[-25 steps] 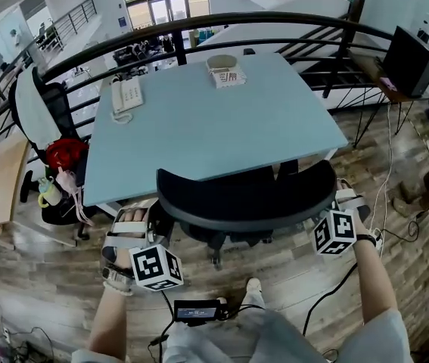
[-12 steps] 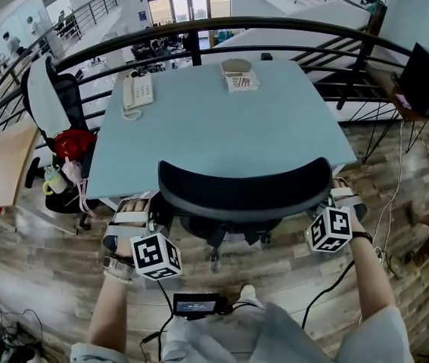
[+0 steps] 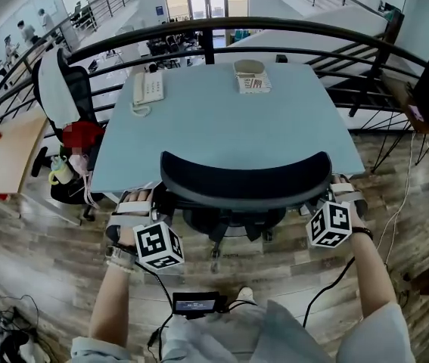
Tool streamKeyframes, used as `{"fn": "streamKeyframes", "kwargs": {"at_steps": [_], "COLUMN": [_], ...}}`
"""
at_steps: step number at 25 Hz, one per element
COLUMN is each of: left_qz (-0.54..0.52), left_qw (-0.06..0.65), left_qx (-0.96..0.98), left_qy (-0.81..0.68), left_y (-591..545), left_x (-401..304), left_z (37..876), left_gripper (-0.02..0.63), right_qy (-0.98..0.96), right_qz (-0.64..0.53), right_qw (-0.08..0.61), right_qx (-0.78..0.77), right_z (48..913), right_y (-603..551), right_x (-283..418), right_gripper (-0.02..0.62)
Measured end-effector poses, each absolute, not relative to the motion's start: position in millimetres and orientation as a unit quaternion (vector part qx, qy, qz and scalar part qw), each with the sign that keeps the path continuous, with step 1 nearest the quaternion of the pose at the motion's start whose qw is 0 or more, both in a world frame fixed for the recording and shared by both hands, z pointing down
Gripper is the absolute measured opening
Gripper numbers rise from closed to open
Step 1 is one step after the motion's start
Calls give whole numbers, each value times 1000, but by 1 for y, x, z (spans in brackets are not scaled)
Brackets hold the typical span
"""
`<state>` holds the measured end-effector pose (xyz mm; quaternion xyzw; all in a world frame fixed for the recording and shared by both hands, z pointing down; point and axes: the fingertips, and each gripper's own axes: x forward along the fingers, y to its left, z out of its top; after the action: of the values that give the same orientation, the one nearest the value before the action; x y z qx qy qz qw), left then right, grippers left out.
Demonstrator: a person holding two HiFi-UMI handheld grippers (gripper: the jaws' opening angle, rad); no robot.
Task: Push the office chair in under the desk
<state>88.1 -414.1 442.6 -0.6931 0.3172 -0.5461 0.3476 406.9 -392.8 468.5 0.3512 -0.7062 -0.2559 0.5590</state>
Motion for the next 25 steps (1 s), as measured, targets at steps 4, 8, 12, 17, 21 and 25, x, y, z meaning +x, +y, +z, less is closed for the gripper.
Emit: {"fn": "streamKeyframes", "kwargs": {"at_steps": [4,8,12,17,21,25], "left_qz": [-550,-555,-558,-562,-567,-574], "left_qw": [344,340,336,335,335,334], "left_qx": [-688,-683,-678,-671,-665,-654], "left_qy": [324,332,340,349,352,362], "left_y": [-422,-430,-435,-440,-445,-449], "left_x": [92,94,96,97,97,93], "left_z": [442,442,443,444,445,443], "left_gripper": [192,192,192,192,192,192], "right_qy": [-709,-711,-714,-716,-718,-718], "right_qz": [-260,-265,-271,-281,-286,-293], "right_qw": [557,554,552,548,545,542], "right_qx": [346,341,335,328,325,324], "right_z": [469,469,469,471,471,469], "right_y": [-404,-417,-426,-434,-440,-441], "right_x": [411,413,416,417,418,414], "right_gripper": [175,175,176,176,178,178]}}
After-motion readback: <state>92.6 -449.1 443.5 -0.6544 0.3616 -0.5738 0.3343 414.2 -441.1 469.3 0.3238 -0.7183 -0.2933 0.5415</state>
